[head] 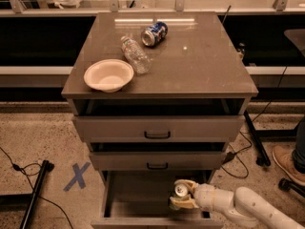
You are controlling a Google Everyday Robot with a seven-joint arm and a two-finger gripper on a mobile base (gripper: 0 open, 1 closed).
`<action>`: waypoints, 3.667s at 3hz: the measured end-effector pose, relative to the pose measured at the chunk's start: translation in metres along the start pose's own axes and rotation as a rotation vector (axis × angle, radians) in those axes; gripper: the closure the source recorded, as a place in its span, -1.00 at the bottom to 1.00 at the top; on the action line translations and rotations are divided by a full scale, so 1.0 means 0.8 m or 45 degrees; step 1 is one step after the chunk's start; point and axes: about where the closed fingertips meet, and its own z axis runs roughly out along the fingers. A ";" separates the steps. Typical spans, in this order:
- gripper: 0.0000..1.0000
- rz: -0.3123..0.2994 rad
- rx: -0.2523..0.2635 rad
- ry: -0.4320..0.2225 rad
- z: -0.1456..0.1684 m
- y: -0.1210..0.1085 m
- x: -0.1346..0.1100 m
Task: Place green can into bottom drawer
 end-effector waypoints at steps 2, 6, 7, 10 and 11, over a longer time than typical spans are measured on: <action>1.00 -0.076 0.044 -0.044 0.082 -0.036 0.050; 0.26 -0.055 0.056 0.001 0.152 -0.067 0.180; -0.19 -0.074 0.060 -0.004 0.158 -0.068 0.190; -1.00 0.003 0.072 -0.200 0.108 -0.063 0.161; -1.00 0.032 0.074 -0.206 0.050 -0.044 0.155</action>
Offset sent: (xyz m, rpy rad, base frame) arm 0.0699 0.0515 -0.0877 0.0354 -0.1154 -0.0537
